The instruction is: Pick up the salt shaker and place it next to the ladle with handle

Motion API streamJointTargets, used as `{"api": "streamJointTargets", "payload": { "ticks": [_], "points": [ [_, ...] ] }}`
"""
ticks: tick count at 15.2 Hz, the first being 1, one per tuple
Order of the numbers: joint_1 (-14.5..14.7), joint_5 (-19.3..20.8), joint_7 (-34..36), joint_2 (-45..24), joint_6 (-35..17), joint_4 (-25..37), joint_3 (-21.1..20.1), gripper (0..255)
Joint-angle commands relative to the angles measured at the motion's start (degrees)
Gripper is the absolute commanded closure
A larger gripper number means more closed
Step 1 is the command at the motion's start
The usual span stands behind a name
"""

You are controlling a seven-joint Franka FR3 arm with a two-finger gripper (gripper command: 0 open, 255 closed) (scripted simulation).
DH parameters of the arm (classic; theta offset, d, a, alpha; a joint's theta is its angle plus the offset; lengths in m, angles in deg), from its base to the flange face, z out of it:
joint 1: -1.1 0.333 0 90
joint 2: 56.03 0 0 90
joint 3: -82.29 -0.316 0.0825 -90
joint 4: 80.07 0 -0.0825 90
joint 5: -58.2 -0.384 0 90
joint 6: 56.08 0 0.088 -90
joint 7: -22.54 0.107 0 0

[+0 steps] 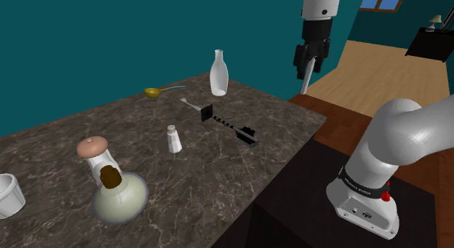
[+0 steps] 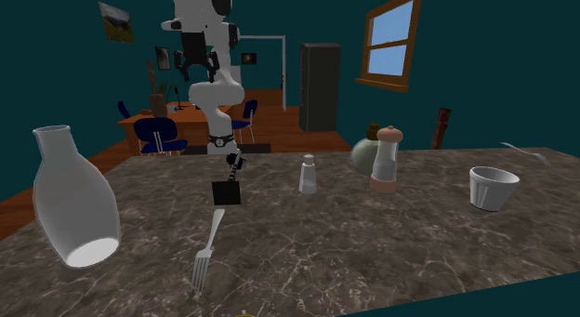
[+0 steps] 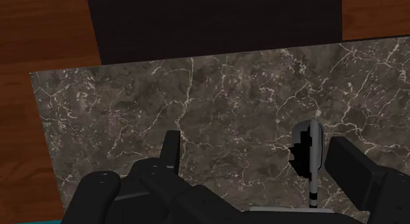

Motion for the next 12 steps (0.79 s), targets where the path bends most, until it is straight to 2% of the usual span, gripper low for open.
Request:
{"api": "streamJointTargets", "payload": {
  "ticks": [1,12],
  "points": [
    [0.0,0.0,0.0,0.0,0.0,0.0,0.0,0],
    [4.7,-6.8,5.7,-11.4,-22.3,-4.2,-7.5,0]
  ]
}}
